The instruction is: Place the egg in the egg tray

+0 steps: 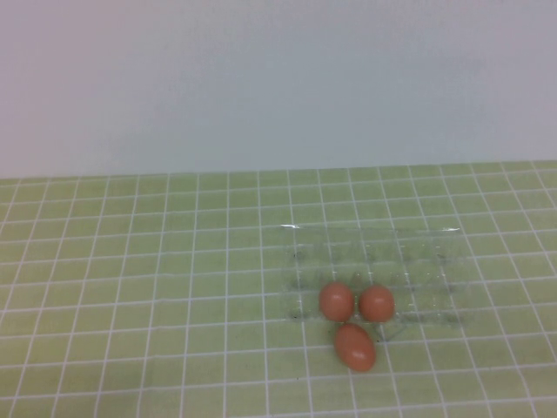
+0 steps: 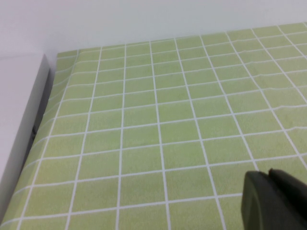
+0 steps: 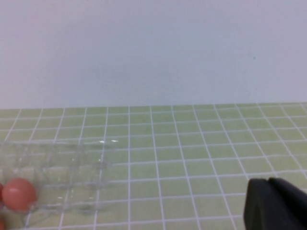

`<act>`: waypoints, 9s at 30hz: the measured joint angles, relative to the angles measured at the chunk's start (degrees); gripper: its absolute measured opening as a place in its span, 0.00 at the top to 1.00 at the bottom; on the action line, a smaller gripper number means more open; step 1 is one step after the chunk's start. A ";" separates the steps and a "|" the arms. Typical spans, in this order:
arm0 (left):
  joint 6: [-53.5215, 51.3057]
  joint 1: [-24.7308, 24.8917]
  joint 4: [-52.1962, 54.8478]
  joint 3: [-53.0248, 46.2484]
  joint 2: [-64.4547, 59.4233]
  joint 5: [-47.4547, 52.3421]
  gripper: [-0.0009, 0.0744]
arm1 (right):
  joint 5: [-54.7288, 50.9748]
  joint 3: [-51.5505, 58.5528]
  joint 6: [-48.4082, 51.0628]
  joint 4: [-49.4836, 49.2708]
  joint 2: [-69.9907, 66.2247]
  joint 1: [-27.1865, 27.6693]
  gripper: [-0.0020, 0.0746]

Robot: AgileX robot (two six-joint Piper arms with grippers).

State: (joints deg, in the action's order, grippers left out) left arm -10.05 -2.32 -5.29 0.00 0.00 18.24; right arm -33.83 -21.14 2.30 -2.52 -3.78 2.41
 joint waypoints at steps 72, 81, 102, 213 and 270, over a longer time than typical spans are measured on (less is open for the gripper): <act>0.00 0.00 0.00 0.00 0.00 0.00 0.99 | -18.74 -59.69 1.41 -11.43 -111.79 -40.96 0.18; 0.00 0.00 0.00 0.00 0.00 0.00 0.99 | -14.59 -59.78 2.02 -11.43 -112.05 -42.22 0.18; 0.00 0.00 0.00 0.00 0.00 0.00 0.99 | -18.19 -67.87 -0.54 -8.58 -118.86 -43.86 0.18; 0.00 0.00 0.00 0.00 0.00 0.00 0.99 | 84.69 -11.31 7.98 -37.90 -102.20 -46.27 0.47; 0.00 0.00 0.00 0.00 0.00 0.00 0.99 | 84.30 -11.41 8.86 -32.28 -94.83 -44.78 0.38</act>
State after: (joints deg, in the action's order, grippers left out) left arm -10.05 -2.32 -5.29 0.00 0.00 18.24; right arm 50.46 -32.55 11.16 -34.81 -98.61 -42.37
